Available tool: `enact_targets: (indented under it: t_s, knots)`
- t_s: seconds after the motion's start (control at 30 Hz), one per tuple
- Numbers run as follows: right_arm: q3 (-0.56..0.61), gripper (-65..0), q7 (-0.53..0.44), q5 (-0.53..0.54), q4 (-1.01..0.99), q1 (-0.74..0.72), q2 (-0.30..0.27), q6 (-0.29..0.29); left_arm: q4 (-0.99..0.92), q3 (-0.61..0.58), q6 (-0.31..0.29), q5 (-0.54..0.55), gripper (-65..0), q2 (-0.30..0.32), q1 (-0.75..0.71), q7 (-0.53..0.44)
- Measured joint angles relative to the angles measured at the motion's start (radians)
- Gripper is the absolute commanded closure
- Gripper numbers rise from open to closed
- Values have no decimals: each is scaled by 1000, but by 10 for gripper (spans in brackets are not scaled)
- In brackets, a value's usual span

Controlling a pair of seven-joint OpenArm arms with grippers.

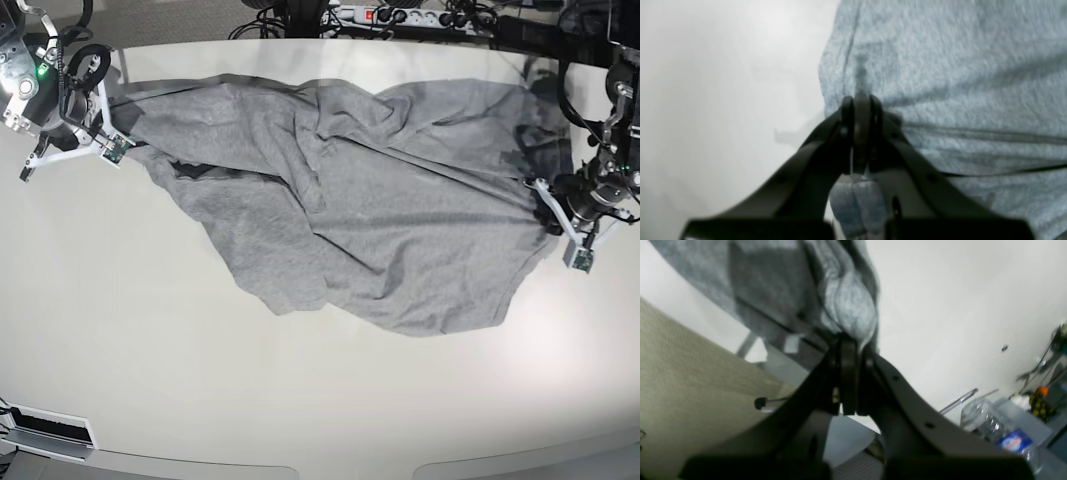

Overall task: Layout the t-shirt on the table in an organized manner, then fold the t-shirt properly
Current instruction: 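Release the right gripper and move it to the bunched shirt fabric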

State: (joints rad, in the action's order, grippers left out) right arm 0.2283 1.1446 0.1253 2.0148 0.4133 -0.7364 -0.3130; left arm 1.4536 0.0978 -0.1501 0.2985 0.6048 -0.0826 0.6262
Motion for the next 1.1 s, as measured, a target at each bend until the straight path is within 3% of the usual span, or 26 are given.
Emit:
enact_targets:
  t_s: [0.17, 0.2, 0.3, 0.37, 0.57, 0.73, 0.8, 0.87, 0.93, 1.1]
  knots:
    - [0, 0, 8, -96, 0, -1, 0, 94, 0, 32, -1, 0, 0, 10, 0, 3]
    - [0, -25, 8, -99, 0, -1, 0, 99, 0, 33, -3, 1, 0, 10, 0, 9]
    - [0, -280, 8, -101, 0, 3, 0, 132, 1, 34, -3, 0, 0, 10, -3, 34]
    - [0, -367, 17, -108, 0, 7, 0, 142, 1, 34, -3, 0, 0, 10, -4, 55]
    - [0, -364, -12, -107, 28, -2, 0, 210, 1, 34, -4, 0, 0, 10, -3, 53]
    - [0, -364, -117, -56, 68, -11, -1, 203, 1, 34, -3, 0, 0, 9, -3, 53]
    - [0, -364, -81, -47, 69, -19, 0, 195, 1, 34, -3, 0, 0, 8, -3, 53]
    - [0, -364, -3, -106, 69, -38, 0, 238, 1, 34, -3, 0, 0, 8, -3, 52]
    - [0, -366, 0, -186, 69, -42, -4, 297, 1, 34, -4, 0, 0, 8, -4, 53]
    - [0, -407, 0, -182, 66, -34, -9, 325, 1, 34, -4, 0, 0, 7, -3, 51]
